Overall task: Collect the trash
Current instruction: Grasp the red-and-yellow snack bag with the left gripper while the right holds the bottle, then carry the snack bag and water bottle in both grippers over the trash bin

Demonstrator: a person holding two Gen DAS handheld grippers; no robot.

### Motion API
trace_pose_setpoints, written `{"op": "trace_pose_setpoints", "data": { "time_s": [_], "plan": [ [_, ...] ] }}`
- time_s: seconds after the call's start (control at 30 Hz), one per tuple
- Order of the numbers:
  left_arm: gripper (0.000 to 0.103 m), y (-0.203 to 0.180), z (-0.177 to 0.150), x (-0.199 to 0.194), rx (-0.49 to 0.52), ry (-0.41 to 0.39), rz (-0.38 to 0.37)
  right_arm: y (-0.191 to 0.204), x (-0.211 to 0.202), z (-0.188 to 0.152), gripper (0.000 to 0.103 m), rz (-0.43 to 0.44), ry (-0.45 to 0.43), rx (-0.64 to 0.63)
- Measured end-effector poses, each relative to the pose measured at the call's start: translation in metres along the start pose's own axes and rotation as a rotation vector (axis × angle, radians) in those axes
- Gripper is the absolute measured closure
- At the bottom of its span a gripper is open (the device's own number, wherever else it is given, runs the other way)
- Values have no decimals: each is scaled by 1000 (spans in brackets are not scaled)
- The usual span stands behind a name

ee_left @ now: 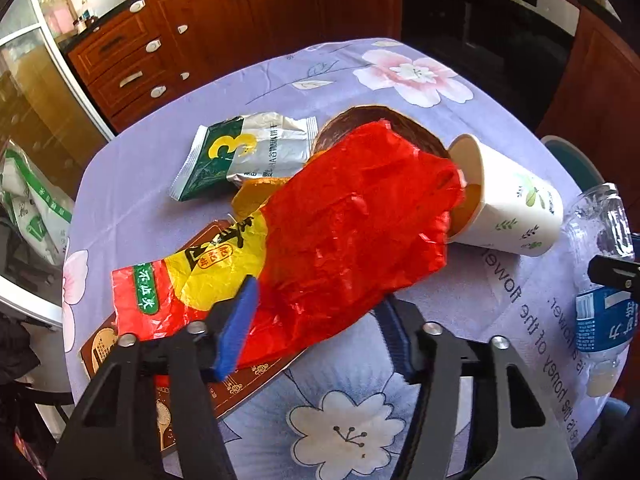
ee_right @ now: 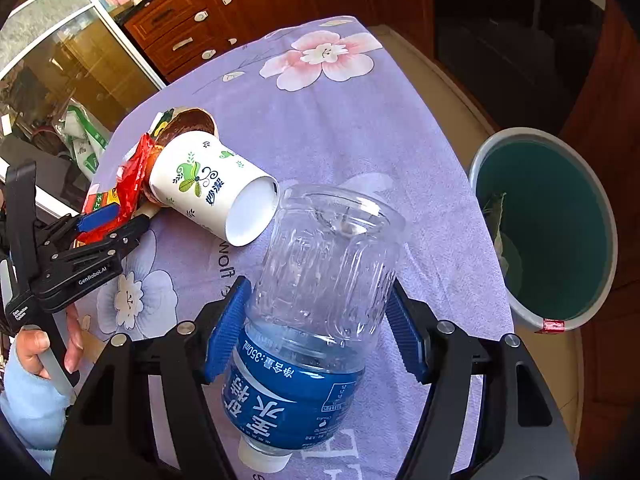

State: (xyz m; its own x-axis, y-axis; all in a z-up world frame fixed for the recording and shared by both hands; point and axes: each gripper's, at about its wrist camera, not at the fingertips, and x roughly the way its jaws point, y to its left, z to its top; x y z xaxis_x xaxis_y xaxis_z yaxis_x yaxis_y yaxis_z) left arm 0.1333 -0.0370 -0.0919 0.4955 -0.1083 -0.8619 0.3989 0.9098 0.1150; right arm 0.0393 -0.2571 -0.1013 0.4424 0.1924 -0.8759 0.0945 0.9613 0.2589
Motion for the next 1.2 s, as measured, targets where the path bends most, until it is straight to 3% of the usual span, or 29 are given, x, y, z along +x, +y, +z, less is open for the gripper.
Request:
{"op": "trace_pose_setpoints", "data": {
  "time_s": [0.17, 0.23, 0.53, 0.77, 0.97, 1.2],
  "plan": [
    [87, -2, -1, -14, -15, -27, -10, -1, 1, -2, 39, 9, 10, 16],
    [91, 1, 0, -23, -40, -40, -25, -2, 0, -4, 39, 12, 12, 21],
    [92, 12, 1, -75, -125, -104, -121, 4, -18, -6, 40, 1, -43, -18],
    [91, -16, 18, -116, -78, -169, -208, -9, -49, 3, 41, -10, -124, -11],
    [91, -77, 48, -130, 37, -197, -318, -55, -98, 17, 41, -64, -260, 73],
    [91, -175, 85, -111, 159, -178, -472, -127, -144, 25, 41, -178, -374, 177]
  ]
}}
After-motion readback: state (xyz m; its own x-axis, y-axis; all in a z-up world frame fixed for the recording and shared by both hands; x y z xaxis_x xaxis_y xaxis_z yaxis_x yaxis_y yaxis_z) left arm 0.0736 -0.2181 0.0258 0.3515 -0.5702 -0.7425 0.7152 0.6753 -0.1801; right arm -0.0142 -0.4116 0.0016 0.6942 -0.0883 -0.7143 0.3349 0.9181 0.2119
